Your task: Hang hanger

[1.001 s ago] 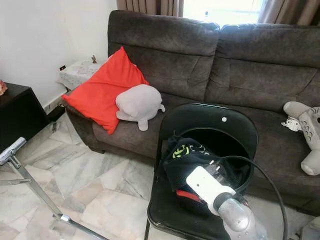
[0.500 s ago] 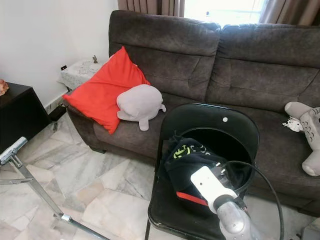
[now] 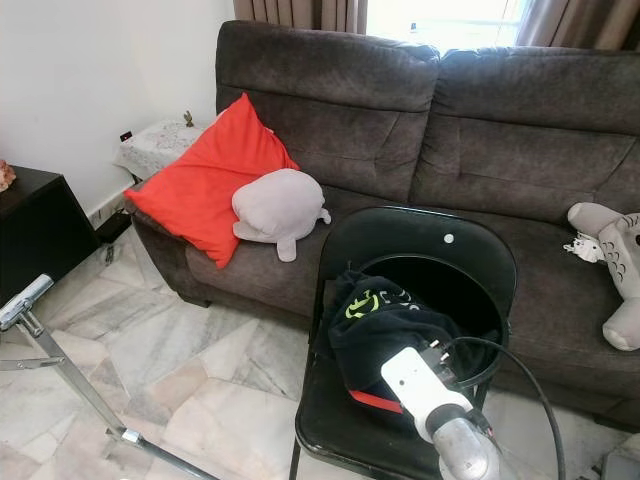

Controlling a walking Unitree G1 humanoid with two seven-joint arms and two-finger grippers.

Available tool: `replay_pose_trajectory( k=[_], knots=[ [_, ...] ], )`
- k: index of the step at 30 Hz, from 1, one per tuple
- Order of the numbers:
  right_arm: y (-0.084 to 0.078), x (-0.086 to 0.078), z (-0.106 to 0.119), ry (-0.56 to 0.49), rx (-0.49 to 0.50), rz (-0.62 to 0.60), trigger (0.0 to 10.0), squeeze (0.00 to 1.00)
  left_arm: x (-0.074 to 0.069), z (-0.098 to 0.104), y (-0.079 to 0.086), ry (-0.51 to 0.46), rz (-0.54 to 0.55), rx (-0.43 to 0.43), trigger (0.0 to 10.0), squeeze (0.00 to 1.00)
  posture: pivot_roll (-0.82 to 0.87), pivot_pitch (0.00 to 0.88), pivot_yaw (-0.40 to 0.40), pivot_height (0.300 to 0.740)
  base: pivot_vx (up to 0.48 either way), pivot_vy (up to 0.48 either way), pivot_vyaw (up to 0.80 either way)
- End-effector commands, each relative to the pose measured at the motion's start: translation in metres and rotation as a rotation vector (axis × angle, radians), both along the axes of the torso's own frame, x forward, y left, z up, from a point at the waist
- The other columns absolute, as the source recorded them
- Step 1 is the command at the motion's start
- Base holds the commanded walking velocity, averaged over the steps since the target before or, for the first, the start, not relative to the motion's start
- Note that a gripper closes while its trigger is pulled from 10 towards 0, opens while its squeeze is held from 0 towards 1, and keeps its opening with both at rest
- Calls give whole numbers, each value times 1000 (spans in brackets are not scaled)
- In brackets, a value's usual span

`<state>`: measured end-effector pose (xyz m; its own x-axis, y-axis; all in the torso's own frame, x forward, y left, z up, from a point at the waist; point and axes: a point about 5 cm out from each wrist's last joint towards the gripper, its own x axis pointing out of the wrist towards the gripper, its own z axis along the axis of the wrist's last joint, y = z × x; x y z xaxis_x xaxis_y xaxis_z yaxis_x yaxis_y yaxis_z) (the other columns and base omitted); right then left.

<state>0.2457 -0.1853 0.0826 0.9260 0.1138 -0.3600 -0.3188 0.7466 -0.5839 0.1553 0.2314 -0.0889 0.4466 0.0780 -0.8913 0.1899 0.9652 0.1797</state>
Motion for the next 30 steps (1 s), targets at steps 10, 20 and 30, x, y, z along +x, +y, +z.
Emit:
replay_pose_trajectory(
  k=[10, 20, 30],
  knots=[
    [-6, -3, -12, -13, -168, 75, 10000, 0, -1, 0, 2, 16, -1, 7, 10000, 0, -56, 0, 48, 740, 0, 0, 0],
    [-19, -2, -20, -81, -320, 51, 10000, 0, 0, 0, 2, 11, -3, 10, 10000, 0, -59, 0, 50, 740, 0, 0, 0],
    [-15, 5, -14, -259, -335, 62, 10000, 0, -1, 0, 2, 10, -3, 12, 10000, 0, -55, 0, 48, 740, 0, 0, 0]
  ],
)
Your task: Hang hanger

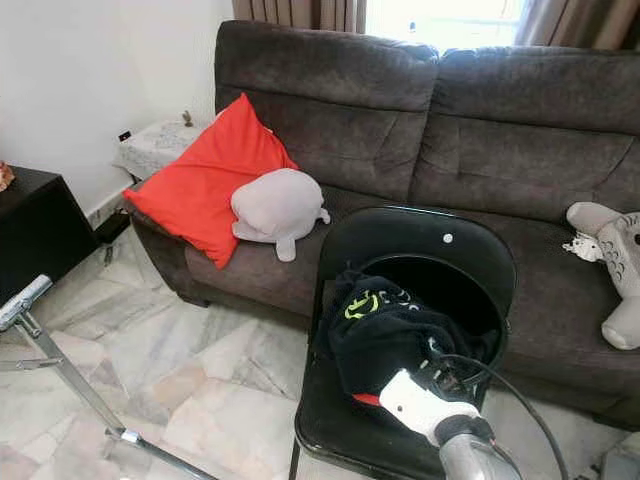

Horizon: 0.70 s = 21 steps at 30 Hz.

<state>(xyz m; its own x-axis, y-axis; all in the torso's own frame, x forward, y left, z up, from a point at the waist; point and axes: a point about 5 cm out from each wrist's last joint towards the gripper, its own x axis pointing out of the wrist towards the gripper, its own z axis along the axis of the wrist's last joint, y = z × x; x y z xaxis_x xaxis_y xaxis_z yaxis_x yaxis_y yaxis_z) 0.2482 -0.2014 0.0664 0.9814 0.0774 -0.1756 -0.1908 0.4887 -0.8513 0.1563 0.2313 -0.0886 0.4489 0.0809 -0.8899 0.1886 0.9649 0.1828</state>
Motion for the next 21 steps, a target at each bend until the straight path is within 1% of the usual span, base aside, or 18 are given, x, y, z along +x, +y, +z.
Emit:
replay_pose_trajectory(
  k=[1, 10, 14, 17, 19, 21],
  knots=[
    [2, 3, 3, -43, 0, 17, 10000, 0, -2, 0, 2, 12, -4, 9, 10000, 0, -53, 0, 48, 740, 0, 0, 0],
    [2, 5, 0, -75, -10, 18, 10000, 0, -2, 0, 2, 13, -6, 12, 10000, 0, -54, 0, 48, 740, 0, 0, 0],
    [0, 10, 10, -165, 89, -30, 10000, 0, -2, 0, 3, 14, -10, 14, 10000, 0, -56, 0, 54, 740, 0, 0, 0],
    [2, 13, 7, -149, 119, -12, 10000, 0, -2, 0, 3, 14, -9, 15, 10000, 0, -53, 0, 53, 740, 0, 0, 0],
    [3, 15, 0, -101, 195, -34, 10000, 0, -2, 0, 3, 13, -8, 15, 10000, 0, -48, 0, 51, 740, 0, 0, 0],
    [3, 18, -2, -94, 250, -38, 10000, 0, -2, 0, 3, 12, -5, 15, 10000, 0, -43, 0, 48, 740, 0, 0, 0]
  ],
)
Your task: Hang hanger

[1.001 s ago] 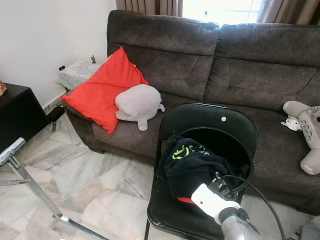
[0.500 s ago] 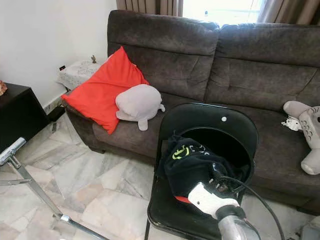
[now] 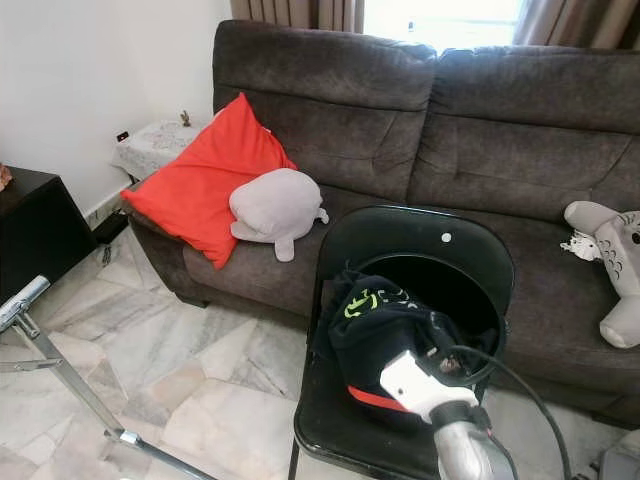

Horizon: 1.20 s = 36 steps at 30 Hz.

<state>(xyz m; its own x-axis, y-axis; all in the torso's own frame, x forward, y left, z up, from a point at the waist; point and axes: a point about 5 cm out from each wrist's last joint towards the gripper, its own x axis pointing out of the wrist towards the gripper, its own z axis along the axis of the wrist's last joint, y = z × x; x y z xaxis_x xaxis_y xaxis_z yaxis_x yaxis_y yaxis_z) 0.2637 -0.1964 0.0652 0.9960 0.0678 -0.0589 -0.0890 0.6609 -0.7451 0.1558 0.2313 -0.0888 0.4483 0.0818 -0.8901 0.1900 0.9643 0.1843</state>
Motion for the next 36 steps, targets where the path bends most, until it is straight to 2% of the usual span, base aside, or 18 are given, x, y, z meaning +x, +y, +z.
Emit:
replay_pose_trajectory(
  k=[1, 6, 13, 14, 15, 24, 36],
  knots=[
    [-2, 2, -1, 8, 42, 0, 10000, 0, -2, 0, 3, 11, -4, 13, 10000, 0, -43, 0, 48, 740, 0, 0, 0],
    [-1, 8, -9, 51, 28, 26, 10000, 0, -2, 0, 2, 11, -1, 11, 10000, 0, -39, 0, 47, 740, 0, 0, 0],
    [1, 14, -3, 15, 32, 73, 10000, 0, -2, 0, 2, 9, 2, 11, 10000, 0, -39, 0, 47, 740, 0, 0, 0],
    [2, 14, -3, 17, 14, 82, 5725, 0, -2, 0, 2, 9, 3, 11, 10000, 0, -35, 0, 42, 740, 0, 0, 0],
    [2, 13, -4, 20, -12, 94, 0, 0, -2, 0, 3, 8, 4, 12, 10000, 0, -35, 0, 42, 740, 0, 0, 0],
    [3, 7, -7, 10, -81, 117, 0, 0, -2, 0, 2, 9, 3, 10, 10000, 0, -35, 0, 39, 740, 0, 0, 0],
    [4, 8, -3, -19, -72, 88, 0, 0, -2, 0, 2, 9, 3, 9, 10000, 0, -35, 0, 39, 740, 0, 0, 0]
  ],
)
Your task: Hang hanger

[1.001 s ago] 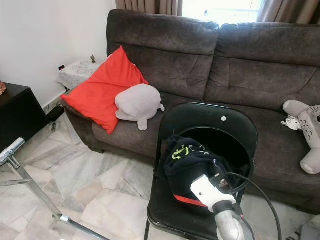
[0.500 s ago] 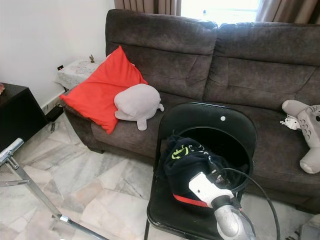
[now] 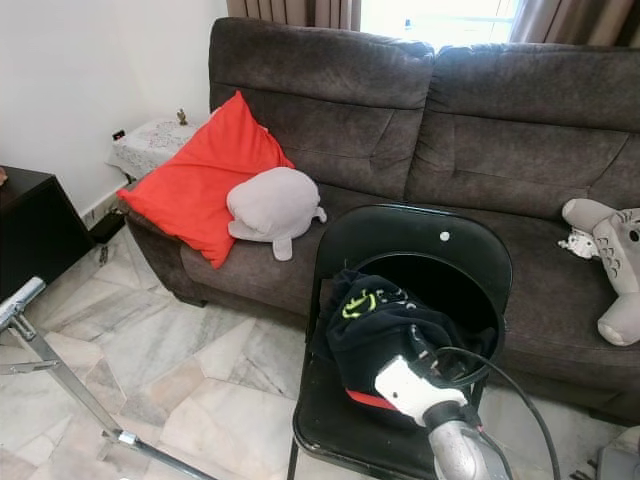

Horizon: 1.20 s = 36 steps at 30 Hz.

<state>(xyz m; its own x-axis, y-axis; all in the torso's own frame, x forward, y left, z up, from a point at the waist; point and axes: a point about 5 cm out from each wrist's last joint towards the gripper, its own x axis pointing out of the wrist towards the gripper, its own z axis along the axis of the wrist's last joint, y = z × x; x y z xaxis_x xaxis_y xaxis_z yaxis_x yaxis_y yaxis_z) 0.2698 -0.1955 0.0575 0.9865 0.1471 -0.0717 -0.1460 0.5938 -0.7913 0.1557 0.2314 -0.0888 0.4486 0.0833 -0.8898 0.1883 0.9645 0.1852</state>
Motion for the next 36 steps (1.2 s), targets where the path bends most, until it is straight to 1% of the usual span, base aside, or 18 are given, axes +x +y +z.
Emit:
replay_pose_trajectory(
  k=[1, 10, 13, 17, 19, 20, 21, 22, 24, 27, 28, 29, 30, 31, 32, 34, 36],
  knots=[
    [3, 2, 6, -26, 3, 3, 0, 0, -2, 0, 2, 9, 3, 9, 10000, 0, -35, 0, 39, 740, 0, 0, 0],
    [5, 4, 10, -41, 10, 8, 0, 0, -2, 0, 2, 9, 3, 8, 10000, 0, -32, 0, 38, 740, 0, 0, 0],
    [5, 8, 17, -63, 67, -18, 0, 0, -2, 0, 2, 8, 7, 8, 10000, 0, -30, 0, 37, 740, 0, 0, 0],
    [5, 11, 24, -81, 103, -40, 0, 0, -2, 0, 2, 7, 7, 9, 10000, 0, -30, 0, 37, 740, 0, 0, 0],
    [3, 16, 34, -107, 156, -71, 0, 0, -2, 0, 2, 7, 8, 9, 10000, 0, -28, 0, 37, 740, 0, 0, 0],
    [3, 22, 45, -138, 195, -85, 0, 0, -2, 0, 2, 5, 10, 10, 10000, 0, -26, 0, 36, 740, 0, 0, 0],
    [4, 26, 53, -162, 214, -87, 0, 0, -2, 0, 2, 4, 10, 11, 10000, 0, -25, 0, 36, 740, 0, 0, 0],
    [4, 26, 53, -162, 214, -87, 0, 0, -2, 0, 2, 4, 10, 11, 10000, 0, -25, 0, 36, 740, 0, 0, 0],
    [6, 30, 63, -186, 252, -88, 0, 0, -2, 0, 2, 4, 13, 11, 10000, 0, -15, 0, 32, 740, 0, 0, 0],
    [10, 33, 73, -206, 275, -77, 0, 0, -2, -1, 2, 3, 16, 10, 10000, 0, -13, 0, 32, 740, 0, 0, 0],
    [13, 36, 81, -222, 271, -64, 0, 0, -2, -1, 2, 3, 19, 10, 10000, 0, -7, 0, 31, 740, 0, 0, 0],
    [20, 42, 104, -281, 281, -36, 0, 0, -3, -1, 3, 4, 21, 11, 10000, 0, -10, 0, 30, 740, 0, 0, 0],
    [22, 44, 116, -307, 329, -49, 0, 0, -3, -1, 3, 4, 22, 12, 10000, 0, -10, 0, 30, 740, 0, 0, 0],
    [19, 49, 130, -330, 437, -102, 0, 0, -3, -1, 3, 5, 22, 13, 10000, 0, -10, 0, 28, 740, 0, 0, 0],
    [18, 50, 132, -332, 461, -117, 0, 0, -3, -1, 3, 6, 23, 13, 10000, 0, -10, 0, 28, 740, 0, 0, 0],
    [14, 51, 132, -336, 492, -147, 0, 0, -4, -1, 3, 6, 24, 13, 10000, 0, -9, 0, 28, 740, 0, 0, 0],
    [0, 51, 113, -249, 605, -291, 0, 0, -4, -1, 2, 7, 23, 12, 10000, 0, -2, 0, 23, 740, 0, 0, 0]
  ],
)
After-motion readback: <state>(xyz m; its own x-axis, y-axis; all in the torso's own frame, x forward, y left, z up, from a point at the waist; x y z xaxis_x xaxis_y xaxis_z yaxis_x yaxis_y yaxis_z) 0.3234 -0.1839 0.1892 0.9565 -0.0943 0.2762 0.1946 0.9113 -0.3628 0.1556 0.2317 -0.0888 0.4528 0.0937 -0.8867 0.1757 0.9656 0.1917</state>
